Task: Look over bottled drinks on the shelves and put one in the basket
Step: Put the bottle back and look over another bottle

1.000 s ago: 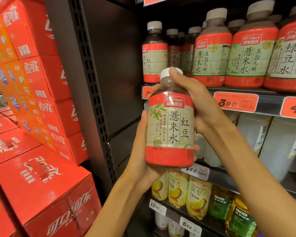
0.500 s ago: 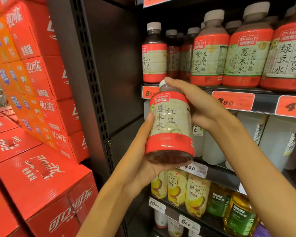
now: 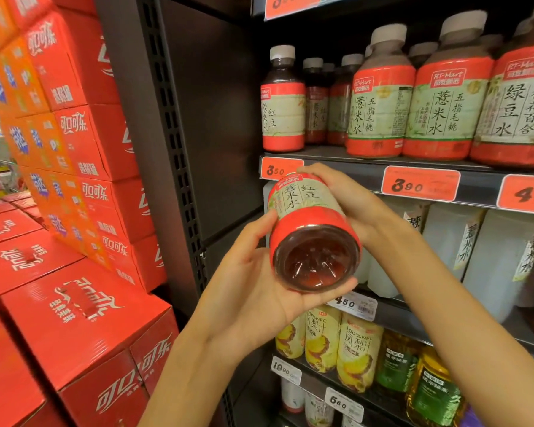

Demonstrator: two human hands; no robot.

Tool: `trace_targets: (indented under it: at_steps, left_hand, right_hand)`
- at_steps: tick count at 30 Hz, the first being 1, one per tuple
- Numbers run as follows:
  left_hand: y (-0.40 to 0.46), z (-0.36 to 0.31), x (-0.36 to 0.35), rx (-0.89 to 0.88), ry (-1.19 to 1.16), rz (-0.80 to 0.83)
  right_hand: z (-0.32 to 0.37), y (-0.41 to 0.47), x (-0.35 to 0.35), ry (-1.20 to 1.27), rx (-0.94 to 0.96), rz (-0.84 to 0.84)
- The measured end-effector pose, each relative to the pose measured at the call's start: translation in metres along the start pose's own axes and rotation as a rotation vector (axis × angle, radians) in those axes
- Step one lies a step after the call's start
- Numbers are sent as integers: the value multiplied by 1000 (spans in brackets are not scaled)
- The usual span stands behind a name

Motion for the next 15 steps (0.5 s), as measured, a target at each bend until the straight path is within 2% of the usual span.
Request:
trace_targets:
  at_steps: [2,7,12,15]
  left_hand:
    - [4,0,2,-46,21,-15]
    - [11,2,16,-174,279,-248]
    - [8,-3,27,-295,580,-471]
    - [10,-6,30,-371,734,-539]
  right_hand:
    - [6,-1,-2,-57,60,-15]
    - [25,-8,-9,-216,344,-37]
    - [28,-22,-11,-376,404,33]
    - [29,-29,-15,-353,467,32]
Point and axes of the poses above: each hand's wrist, its own y-axis towards the middle knuckle, its own x-axis out of the back of the hand, z = x × y, the point moved 4 cm from there along y, towards the middle knuckle, and after that the axes turned 14 degrees about x, right-handed, at the moved point
